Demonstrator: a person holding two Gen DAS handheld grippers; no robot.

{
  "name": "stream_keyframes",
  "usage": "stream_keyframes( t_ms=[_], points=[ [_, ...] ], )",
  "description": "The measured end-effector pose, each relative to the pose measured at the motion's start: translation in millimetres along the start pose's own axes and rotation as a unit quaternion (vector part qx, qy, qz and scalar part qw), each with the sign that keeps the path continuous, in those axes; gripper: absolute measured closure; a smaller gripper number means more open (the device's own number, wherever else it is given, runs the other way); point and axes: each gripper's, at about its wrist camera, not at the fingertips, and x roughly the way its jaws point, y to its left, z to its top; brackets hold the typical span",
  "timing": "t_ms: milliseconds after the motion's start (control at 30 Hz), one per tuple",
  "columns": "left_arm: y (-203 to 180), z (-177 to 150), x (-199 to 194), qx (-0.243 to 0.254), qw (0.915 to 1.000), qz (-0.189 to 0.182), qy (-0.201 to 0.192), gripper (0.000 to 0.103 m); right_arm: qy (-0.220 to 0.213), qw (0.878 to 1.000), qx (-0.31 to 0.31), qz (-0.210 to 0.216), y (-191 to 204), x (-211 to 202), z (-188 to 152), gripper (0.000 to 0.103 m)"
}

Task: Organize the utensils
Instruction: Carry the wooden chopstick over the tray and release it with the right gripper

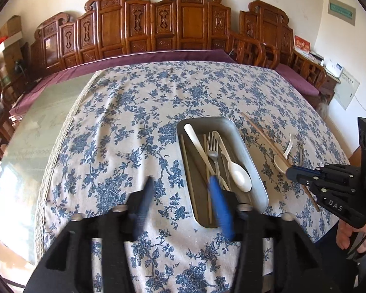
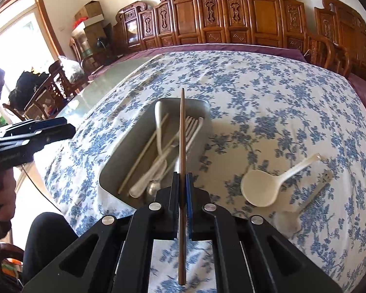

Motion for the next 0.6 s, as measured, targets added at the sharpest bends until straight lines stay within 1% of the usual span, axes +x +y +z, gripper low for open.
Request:
stream_keyframes(
  t_ms=[67,100,133,200,333,600],
  points=[
    [2.4,-2.3,-0.8,-0.001,1.0000,0.000,-0.002,0.037,0.005,1.000,0.001,0.006,7.7,6.5,4.7,0.097],
    [4.2,-3.8,-1.6,-0.003,1.0000,0.000,-0.004,0.030,0.007,1.000,0.002,0.007,10.2,9.1,6.5,0.097],
    [6.8,-4.9,-2.1,-0.005,1.0000,0.000,-0.007,0.029,0.010,1.000,0.003,0.009,13.5,12.9,8.9,0.097],
    [11.5,-7.4,-2.5,-0.011,0.9999,-0.002,-0.007,0.029,0.017,1.000,0.007,0.013,19.4,22.6,14.1,0.097],
    [22.5,-12.4,-3.0,-0.026,0.9996,-0.004,-0.008,0.028,0.033,0.999,0.018,0.006,24.6,43.2,21.6,0.097],
    [33.1,-16.2,-3.8,-0.033,0.9994,-0.004,-0.010,0.028,0.058,0.997,0.058,-0.009,18.9,82.8,29.0,0.097]
  ],
)
